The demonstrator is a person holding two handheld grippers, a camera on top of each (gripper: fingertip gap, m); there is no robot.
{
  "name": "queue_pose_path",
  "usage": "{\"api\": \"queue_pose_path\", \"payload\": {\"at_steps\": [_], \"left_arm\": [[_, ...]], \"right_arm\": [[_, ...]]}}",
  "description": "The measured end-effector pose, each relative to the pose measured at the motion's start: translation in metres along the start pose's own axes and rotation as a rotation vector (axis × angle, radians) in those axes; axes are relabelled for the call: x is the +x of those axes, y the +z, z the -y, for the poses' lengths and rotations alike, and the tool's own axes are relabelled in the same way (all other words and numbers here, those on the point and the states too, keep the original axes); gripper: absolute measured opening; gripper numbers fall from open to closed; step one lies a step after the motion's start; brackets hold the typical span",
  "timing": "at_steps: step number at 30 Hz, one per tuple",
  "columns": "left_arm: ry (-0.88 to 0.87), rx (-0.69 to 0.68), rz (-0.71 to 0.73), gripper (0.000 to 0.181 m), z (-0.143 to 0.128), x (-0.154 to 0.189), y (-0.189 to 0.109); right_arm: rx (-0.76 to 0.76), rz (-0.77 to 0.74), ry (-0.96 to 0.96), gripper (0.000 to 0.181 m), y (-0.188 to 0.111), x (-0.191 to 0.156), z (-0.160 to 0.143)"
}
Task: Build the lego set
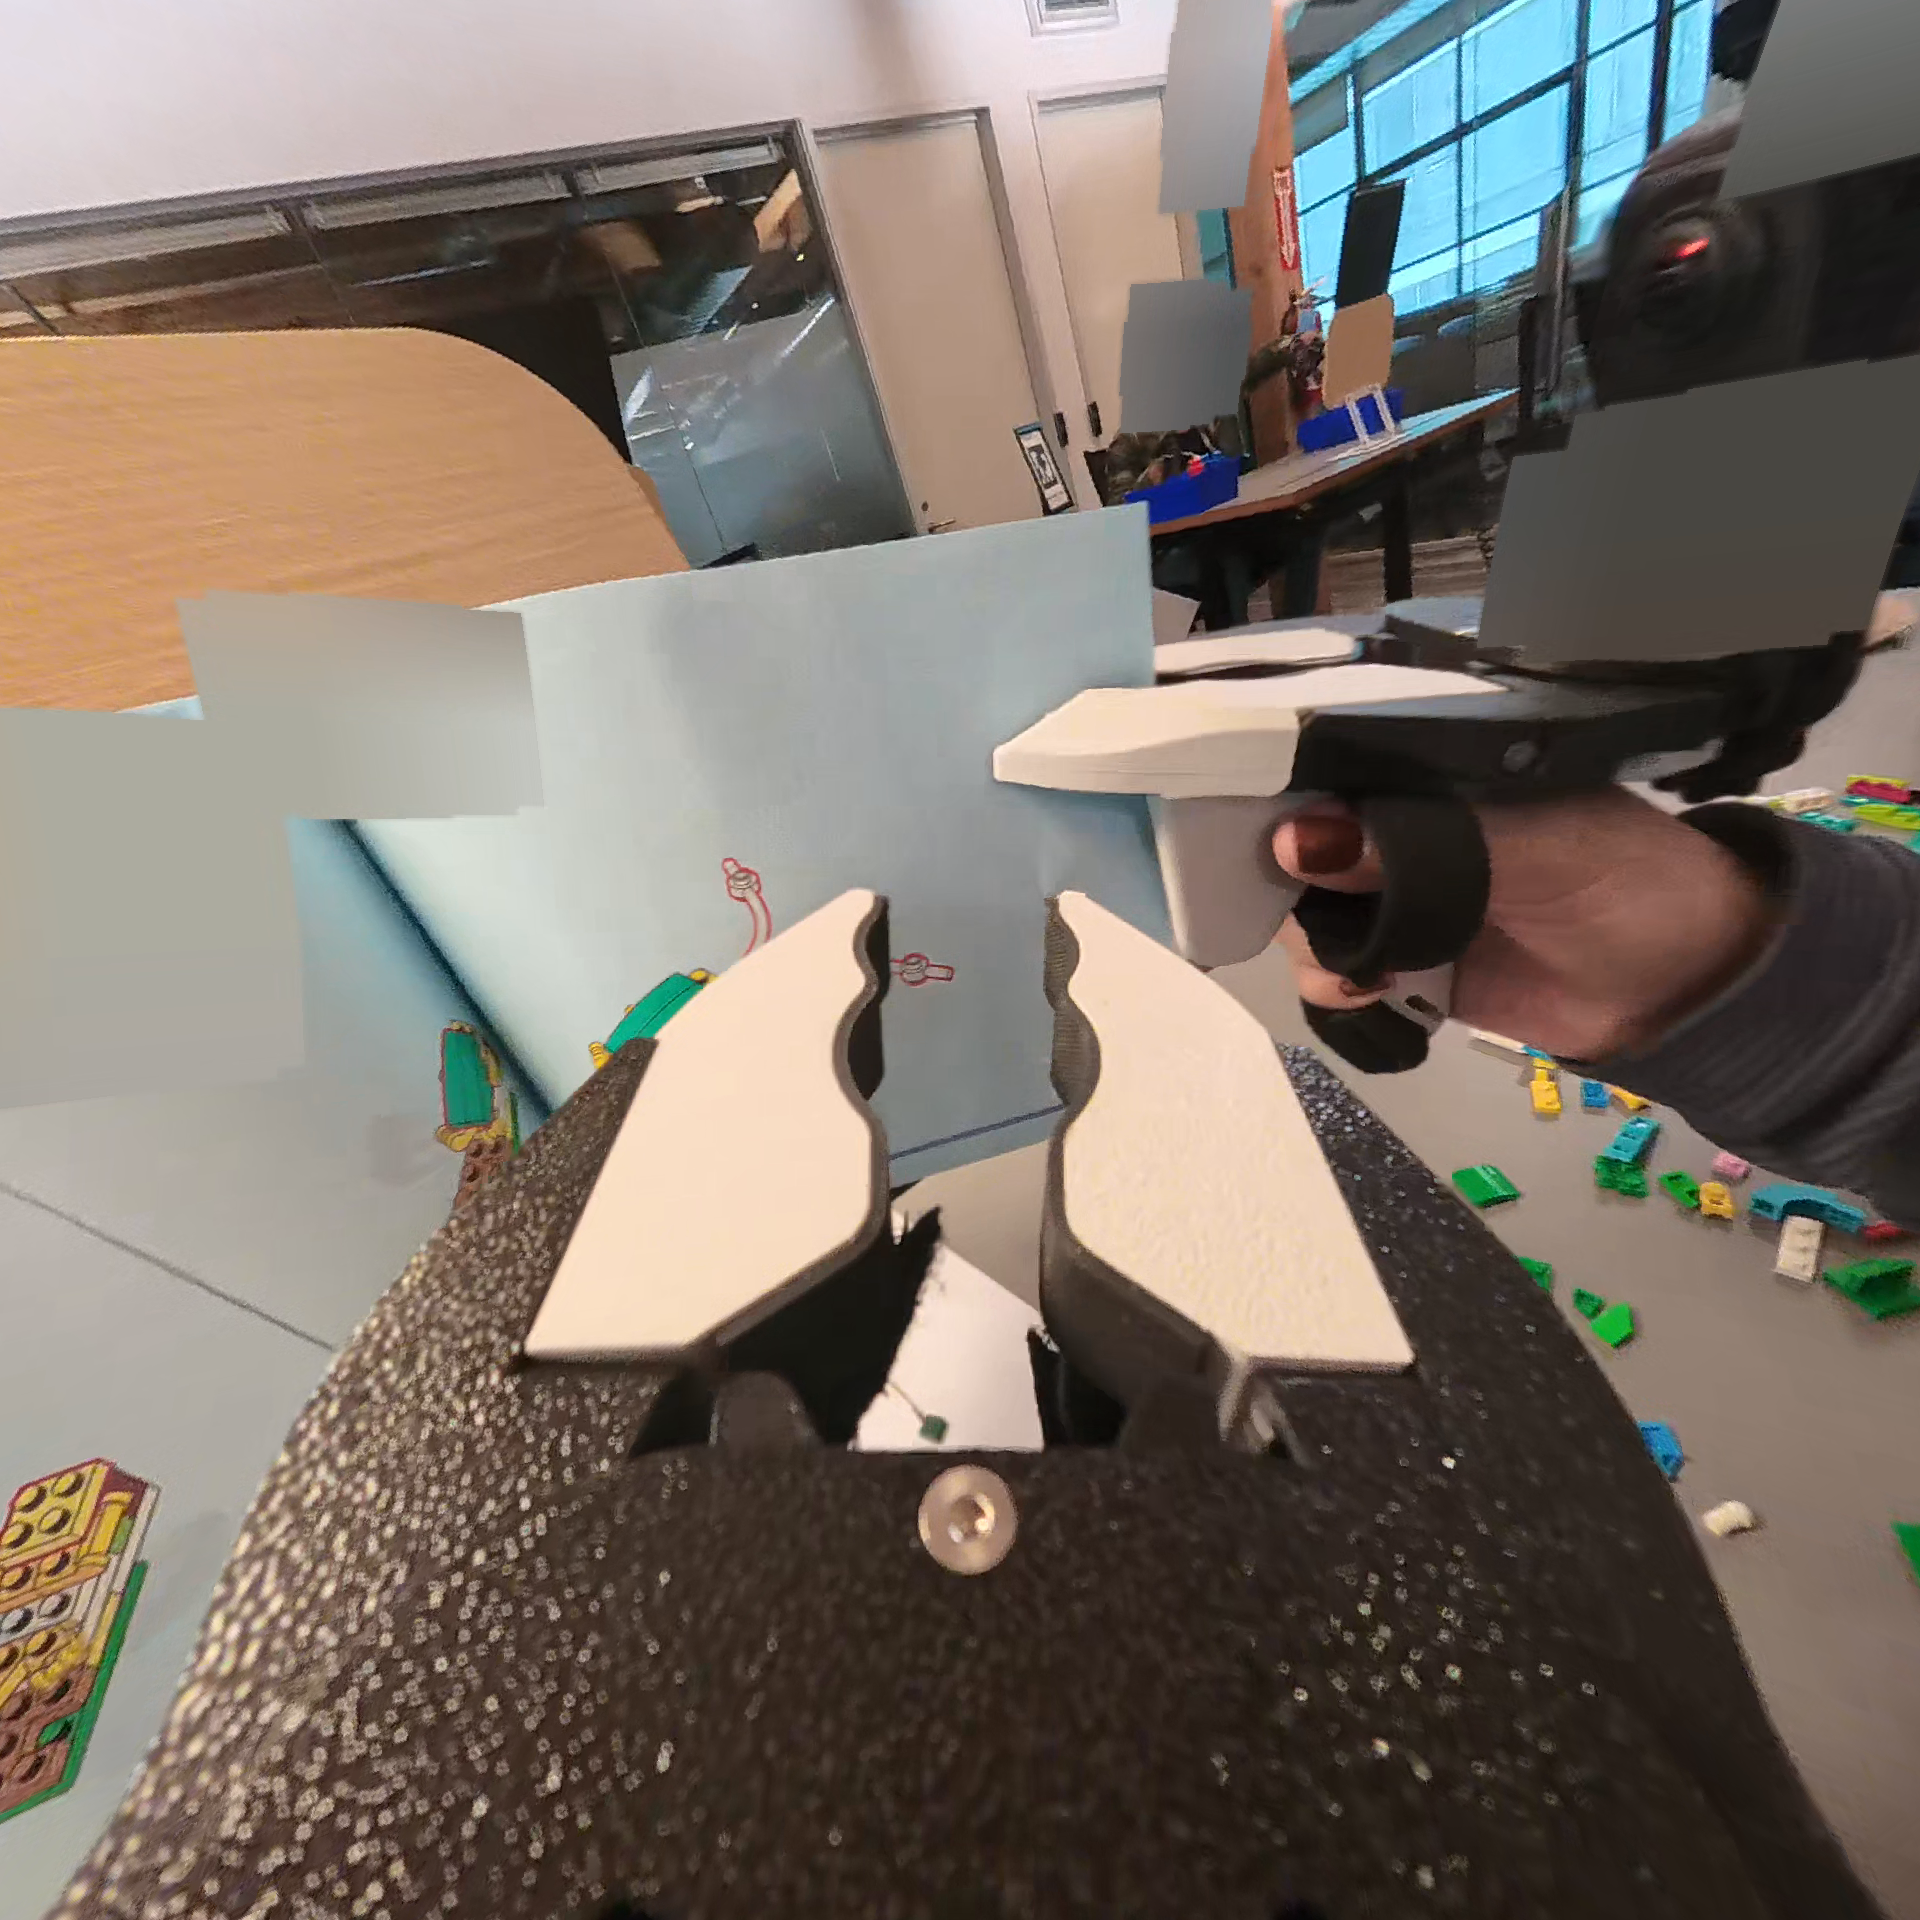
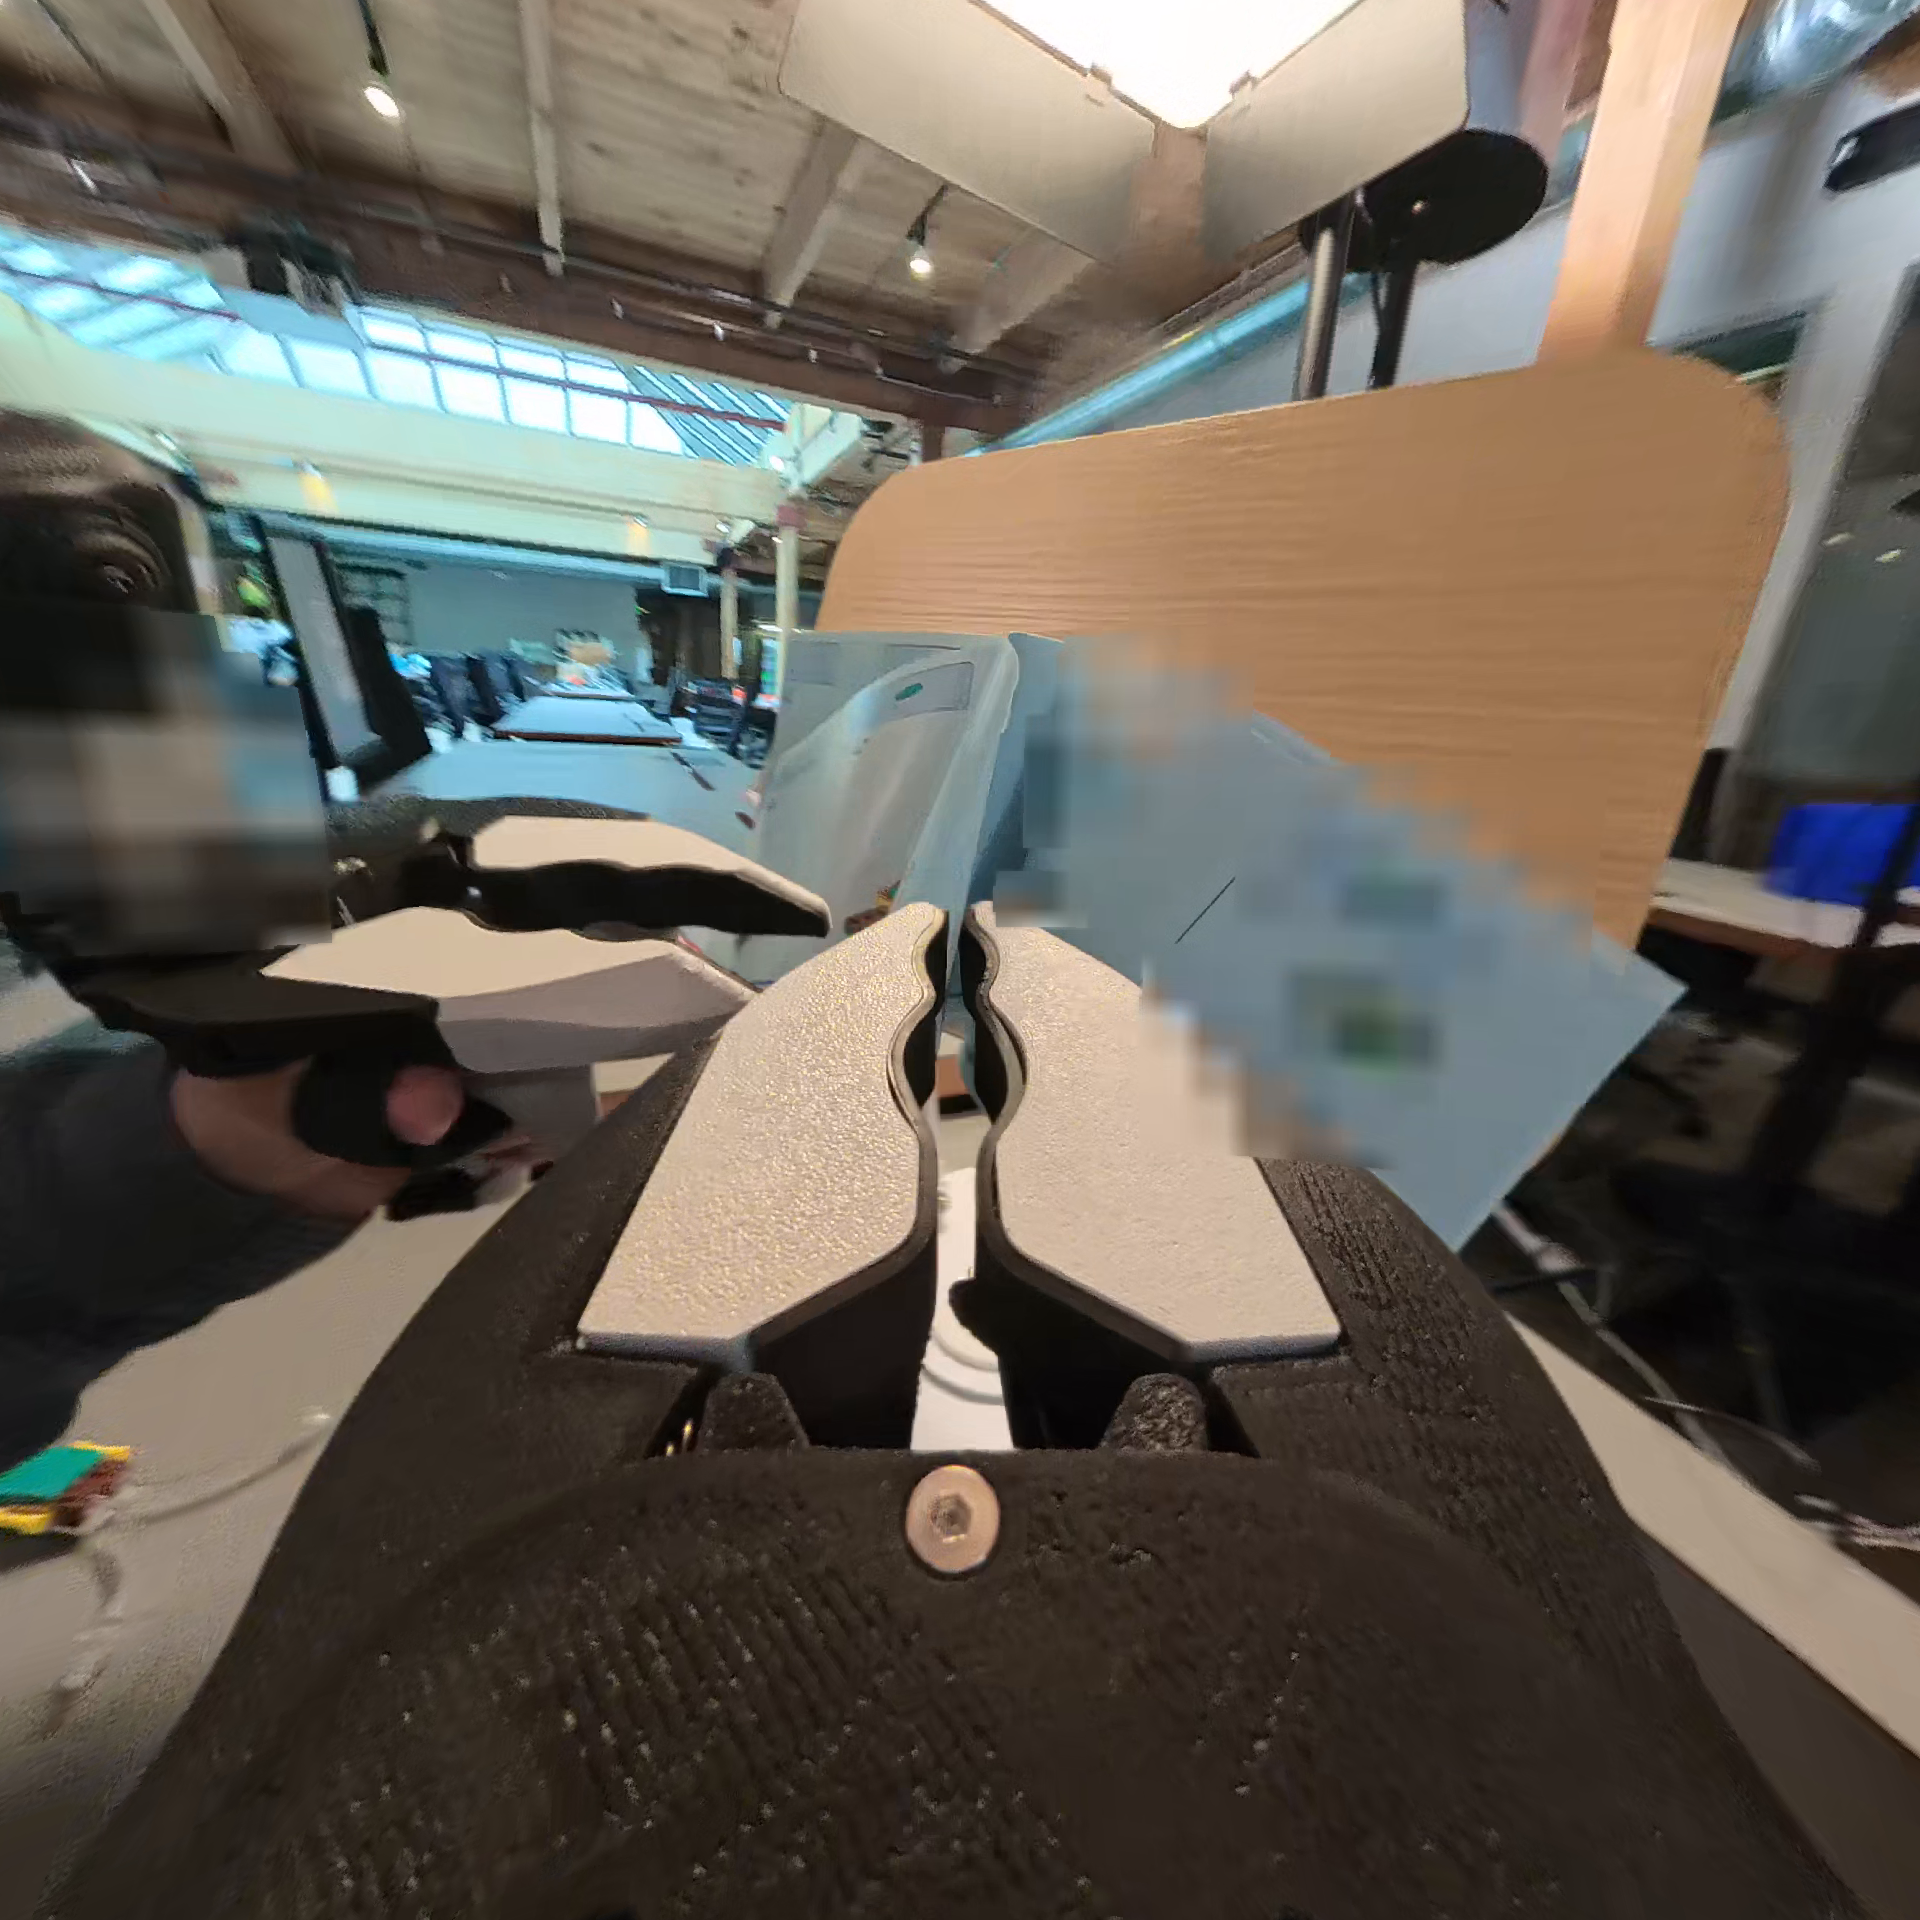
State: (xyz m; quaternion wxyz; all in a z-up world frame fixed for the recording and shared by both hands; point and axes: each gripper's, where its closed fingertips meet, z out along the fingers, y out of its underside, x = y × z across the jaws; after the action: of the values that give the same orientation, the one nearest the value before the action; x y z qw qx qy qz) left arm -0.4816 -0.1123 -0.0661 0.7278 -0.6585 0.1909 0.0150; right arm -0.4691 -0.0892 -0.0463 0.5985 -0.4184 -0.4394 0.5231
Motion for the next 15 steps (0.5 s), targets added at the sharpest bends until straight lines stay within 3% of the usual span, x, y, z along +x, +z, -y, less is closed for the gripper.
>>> {"api": "queue_pose_path", "payload": {"at_steps": [4,8,12,15], "left_arm": [[0.013,-0.001,0.095,0.027,-0.002,-0.017,-0.005],[0.004,0.001,0.311,0.0,-0.011,-0.06,-0.021],[-0.038,-0.164,0.331,0.0,-0.046,-0.089,-0.01],[-0.038,-0.186,0.378,0.0,-0.047,-0.112,-0.006]], "right_arm": [[-0.034,-0.027,-0.06,0.0,0.003,-0.002,-0.005],[-0.043,-0.065,-0.051,0.0,0.002,0.006,-0.007],[-0.046,-0.11,-0.055,0.0,-0.001,0.016,-0.007],[-0.054,-0.16,-0.061,0.0,-0.001,0.024,-0.009]]}}
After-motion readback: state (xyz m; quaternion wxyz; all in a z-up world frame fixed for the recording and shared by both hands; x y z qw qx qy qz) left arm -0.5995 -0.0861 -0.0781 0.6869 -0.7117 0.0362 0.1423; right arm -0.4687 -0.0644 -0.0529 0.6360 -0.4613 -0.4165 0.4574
